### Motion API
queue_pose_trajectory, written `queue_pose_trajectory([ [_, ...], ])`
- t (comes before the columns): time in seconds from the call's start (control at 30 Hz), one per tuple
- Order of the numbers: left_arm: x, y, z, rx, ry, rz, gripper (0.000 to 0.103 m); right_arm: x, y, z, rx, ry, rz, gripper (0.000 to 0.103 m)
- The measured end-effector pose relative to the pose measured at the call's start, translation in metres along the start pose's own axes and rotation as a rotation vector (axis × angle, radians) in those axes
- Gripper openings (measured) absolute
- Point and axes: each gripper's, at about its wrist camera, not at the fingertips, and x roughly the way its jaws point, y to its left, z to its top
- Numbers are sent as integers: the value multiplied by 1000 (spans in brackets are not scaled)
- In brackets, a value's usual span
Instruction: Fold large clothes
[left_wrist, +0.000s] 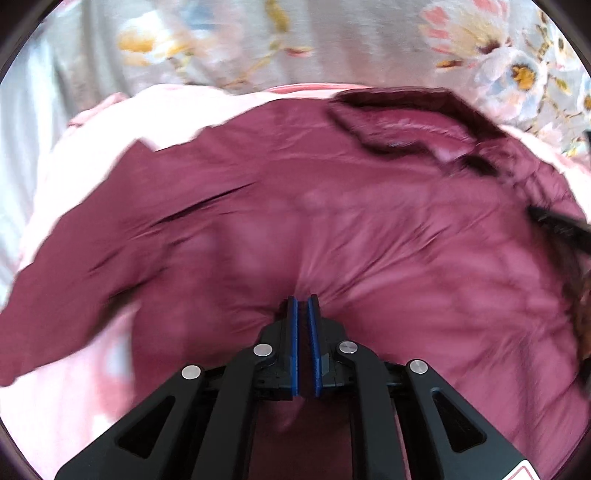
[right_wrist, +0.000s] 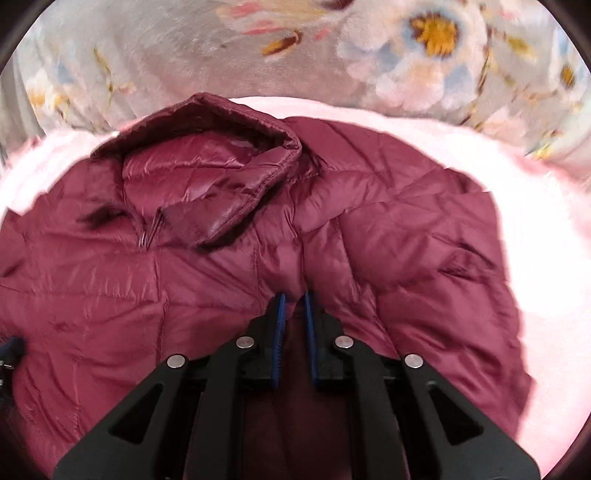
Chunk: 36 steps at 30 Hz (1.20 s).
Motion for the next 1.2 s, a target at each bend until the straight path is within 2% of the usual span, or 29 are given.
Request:
queue_pose_trajectory([
  [0.07,-14,27,-14,-25,16,-29,11,-27,17,-12,-9,-3,109,13],
  [0.13,-26,48,-25,-65,26,-11,14,-42,40,-28,-44,27,172,13],
  [0.2,-40,70,-33,-118,17,-5,27,-41,59,-42,-82,69,168,13],
  [0.27,-55,94,-42,-188,1,2,57,-36,68,-51,-111,73,122,12],
  [0.37,-73,139,-56,-300,-12,1,65,-35,74,-52,-124,70,95,12],
  [0.47,-79,186,-67,-404,-4,36,70,-45,71,-51,-66,79,99,15],
  [0.53,-79,227,-78,-504,11,66,70,-65,70,-56,-37,53,149,15],
  [0.6,-79,259,-88,-597,22,77,69,-91,72,-66,-35,13,181,15],
  [0.67,-76,294,-99,-693,32,85,69,-112,77,-81,-39,-13,221,21],
  [0.73,-71,319,-108,-775,42,83,69,-128,81,-97,-41,-25,251,23],
  [0.83,-60,345,-114,-883,45,46,69,-138,82,-117,-32,-12,279,28],
  [0.93,-56,352,-110,-935,18,32,69,-137,84,-135,-45,-2,259,33],
  [0.97,-55,349,-106,-931,12,27,67,-136,84,-141,-49,1,249,35],
  [1.0,-53,347,-100,-925,11,22,56,-133,84,-145,-49,3,244,36],
  [1.03,-53,343,-93,-909,13,15,26,-133,83,-151,-45,-3,244,36],
  [1.07,-53,338,-85,-883,11,13,6,-134,82,-154,-41,-13,245,37],
  [1.1,-57,332,-78,-850,5,18,2,-136,81,-156,-37,-20,246,38],
  [1.2,-83,292,-38,-680,-62,46,2,-140,78,-158,-21,-35,251,45],
])
